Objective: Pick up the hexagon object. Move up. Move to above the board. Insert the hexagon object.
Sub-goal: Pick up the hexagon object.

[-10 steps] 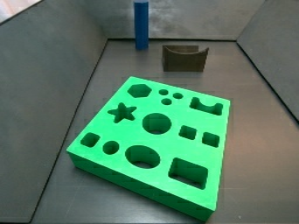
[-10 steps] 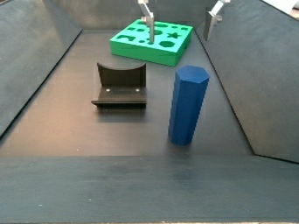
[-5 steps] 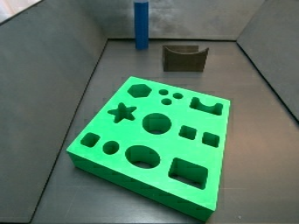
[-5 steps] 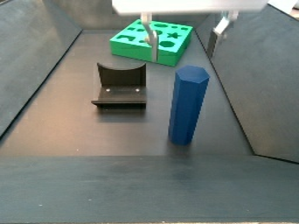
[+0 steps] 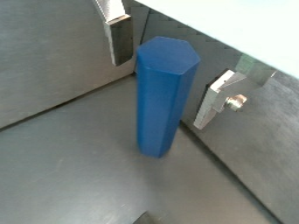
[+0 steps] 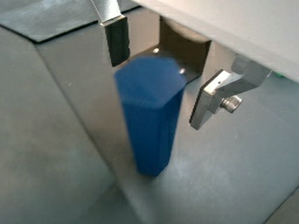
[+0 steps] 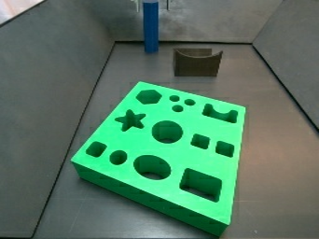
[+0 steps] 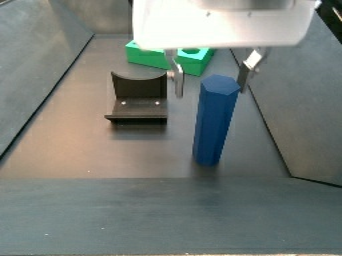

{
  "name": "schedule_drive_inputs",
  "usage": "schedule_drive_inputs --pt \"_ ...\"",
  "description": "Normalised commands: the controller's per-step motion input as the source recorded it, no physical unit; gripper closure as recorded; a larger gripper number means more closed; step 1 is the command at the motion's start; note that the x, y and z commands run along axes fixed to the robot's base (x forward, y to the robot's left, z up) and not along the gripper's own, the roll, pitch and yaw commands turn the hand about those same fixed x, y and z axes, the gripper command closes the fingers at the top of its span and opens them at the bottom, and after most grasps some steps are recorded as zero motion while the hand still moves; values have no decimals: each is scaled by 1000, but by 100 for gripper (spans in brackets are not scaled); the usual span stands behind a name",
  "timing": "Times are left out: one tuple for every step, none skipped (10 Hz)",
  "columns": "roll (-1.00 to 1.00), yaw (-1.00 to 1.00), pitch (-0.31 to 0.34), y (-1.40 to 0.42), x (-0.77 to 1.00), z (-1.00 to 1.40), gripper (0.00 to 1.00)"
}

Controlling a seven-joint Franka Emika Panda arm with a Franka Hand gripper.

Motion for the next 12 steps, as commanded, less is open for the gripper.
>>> schedule_drive_inputs --pt "-146 0 -137 340 -3 -160 0" --pt "4 0 0 0 0 0 0" --pt "10 0 0 0 0 0 0" --pt "0 0 0 0 0 0 0" --pt "0 0 0 0 0 0 100" --pt "0 0 0 0 0 0 100" --pt "0 0 0 0 0 0 100" --pt "0 0 0 0 0 0 100" --pt "0 0 0 0 0 0 100" --pt "0 0 0 0 0 0 100" --pt "0 0 0 0 0 0 100" --pt "0 0 0 0 0 0 100"
